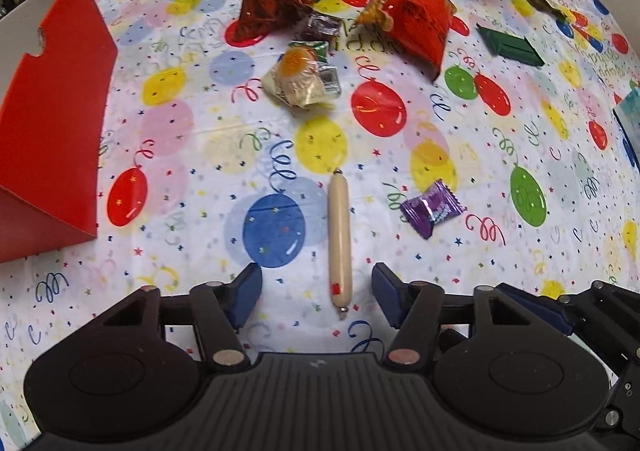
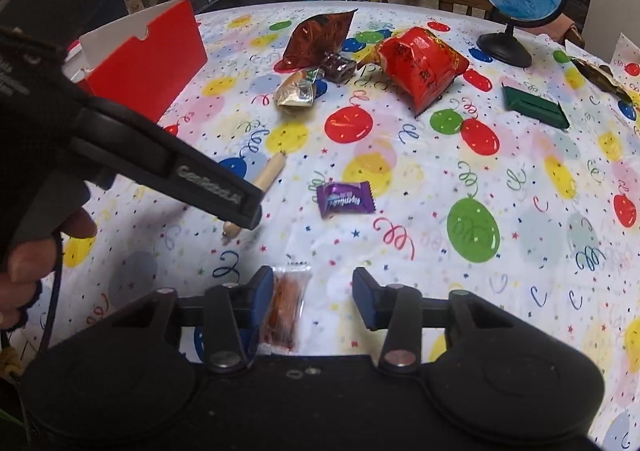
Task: Organize snacks
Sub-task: 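Grasp the beige sausage stick with the left tool while the right tool grasps the clear-wrapped candy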
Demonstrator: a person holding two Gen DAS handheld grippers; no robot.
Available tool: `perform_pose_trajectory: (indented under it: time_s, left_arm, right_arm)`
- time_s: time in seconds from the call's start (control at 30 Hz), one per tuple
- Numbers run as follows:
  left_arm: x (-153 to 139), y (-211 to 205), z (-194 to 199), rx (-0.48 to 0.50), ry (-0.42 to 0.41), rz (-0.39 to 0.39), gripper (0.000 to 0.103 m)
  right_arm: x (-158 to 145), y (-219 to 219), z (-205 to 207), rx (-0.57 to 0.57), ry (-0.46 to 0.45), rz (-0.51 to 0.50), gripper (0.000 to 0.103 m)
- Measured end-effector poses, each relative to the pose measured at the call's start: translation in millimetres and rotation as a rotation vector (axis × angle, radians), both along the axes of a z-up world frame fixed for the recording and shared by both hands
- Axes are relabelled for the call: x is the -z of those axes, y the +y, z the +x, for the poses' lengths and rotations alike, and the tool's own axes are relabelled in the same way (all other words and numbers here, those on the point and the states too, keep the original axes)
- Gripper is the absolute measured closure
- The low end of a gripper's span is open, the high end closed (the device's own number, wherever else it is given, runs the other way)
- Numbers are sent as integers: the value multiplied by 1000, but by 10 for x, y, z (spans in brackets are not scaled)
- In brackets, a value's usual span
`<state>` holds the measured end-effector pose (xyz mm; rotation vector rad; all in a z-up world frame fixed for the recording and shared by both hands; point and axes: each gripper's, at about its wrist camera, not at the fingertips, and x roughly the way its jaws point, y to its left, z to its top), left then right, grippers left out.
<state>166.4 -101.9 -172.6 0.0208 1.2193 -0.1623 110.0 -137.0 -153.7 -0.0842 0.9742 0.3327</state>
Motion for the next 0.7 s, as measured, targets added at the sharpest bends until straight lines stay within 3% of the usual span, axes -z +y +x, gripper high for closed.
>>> perform_pose_trajectory:
  time_s: [0.2,0.5,0.6,0.7]
  left_arm:
    - [20,-52,-5,18,-8,-10,58]
    - [21,-2,2,-3,-24,19,90]
    - [23,22,3,-8,-24,6,91]
    - [21,64,3,-25,-18,-3,91]
  right_arm:
    - [27,5,-36,-23,14,9,70]
    - [44,101,-71,-71,16,-1,80]
    - [85,122,-68,-74,31,-12,87]
    - [79,82,-64,-46,26,-5,88]
